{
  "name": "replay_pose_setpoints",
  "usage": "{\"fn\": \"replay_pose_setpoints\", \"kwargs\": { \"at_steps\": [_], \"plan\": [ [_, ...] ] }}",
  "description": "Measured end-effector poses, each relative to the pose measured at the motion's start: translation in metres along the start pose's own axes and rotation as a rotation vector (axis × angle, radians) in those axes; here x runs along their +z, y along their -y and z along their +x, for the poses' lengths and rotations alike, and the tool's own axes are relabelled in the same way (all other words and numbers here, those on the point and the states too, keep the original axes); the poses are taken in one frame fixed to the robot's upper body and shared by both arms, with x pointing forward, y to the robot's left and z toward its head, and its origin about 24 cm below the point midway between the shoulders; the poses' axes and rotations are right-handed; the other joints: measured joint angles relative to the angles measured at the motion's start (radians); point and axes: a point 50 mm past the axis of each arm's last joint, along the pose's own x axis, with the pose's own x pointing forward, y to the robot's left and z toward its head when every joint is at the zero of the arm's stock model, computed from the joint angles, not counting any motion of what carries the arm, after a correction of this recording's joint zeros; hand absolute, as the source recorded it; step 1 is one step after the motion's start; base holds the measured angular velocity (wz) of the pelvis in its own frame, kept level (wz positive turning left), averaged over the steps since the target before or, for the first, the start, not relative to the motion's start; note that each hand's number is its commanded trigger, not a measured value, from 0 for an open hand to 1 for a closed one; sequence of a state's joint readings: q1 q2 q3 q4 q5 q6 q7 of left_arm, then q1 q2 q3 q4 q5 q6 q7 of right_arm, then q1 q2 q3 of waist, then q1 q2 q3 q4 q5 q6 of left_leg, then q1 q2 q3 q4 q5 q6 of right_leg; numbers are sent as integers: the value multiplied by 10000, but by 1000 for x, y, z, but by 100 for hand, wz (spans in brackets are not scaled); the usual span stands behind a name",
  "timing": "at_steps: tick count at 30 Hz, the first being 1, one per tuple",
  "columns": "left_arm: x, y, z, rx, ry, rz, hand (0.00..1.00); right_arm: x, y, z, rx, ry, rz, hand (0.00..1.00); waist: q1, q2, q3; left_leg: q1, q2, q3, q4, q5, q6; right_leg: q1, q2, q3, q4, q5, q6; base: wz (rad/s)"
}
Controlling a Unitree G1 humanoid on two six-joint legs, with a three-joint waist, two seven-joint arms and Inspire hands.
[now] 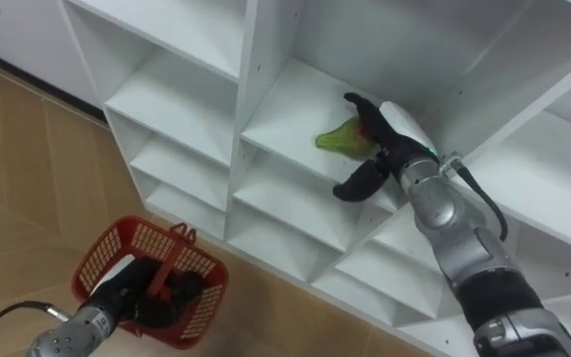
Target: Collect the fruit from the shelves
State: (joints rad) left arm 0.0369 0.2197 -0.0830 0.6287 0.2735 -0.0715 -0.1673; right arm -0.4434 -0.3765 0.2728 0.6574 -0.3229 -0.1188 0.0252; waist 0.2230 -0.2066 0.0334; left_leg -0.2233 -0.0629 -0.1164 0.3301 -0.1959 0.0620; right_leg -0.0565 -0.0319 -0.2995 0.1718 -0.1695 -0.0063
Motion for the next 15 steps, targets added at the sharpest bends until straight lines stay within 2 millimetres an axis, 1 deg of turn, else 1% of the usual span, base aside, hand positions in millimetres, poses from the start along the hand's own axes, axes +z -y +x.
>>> {"fn": "replay_pose_setpoints", "kwargs": {
  "at_steps": [13, 15],
  "plan": [
    [-6, 5, 0, -200, -281, 42, 100, -1, 2, 0, 63, -25, -207, 0, 10, -3, -1, 4, 2, 0, -13, 1, -1, 2, -2, -17, 0, 0, 0, 0],
    [-7, 5, 0, -203, -296, 39, 100, -1, 2, 0, 63, -33, -206, 6, 10, -3, -1, 3, 1, 0, -13, 1, -1, 2, -3, -17, 1, 0, 0, 0]
  ]
}}
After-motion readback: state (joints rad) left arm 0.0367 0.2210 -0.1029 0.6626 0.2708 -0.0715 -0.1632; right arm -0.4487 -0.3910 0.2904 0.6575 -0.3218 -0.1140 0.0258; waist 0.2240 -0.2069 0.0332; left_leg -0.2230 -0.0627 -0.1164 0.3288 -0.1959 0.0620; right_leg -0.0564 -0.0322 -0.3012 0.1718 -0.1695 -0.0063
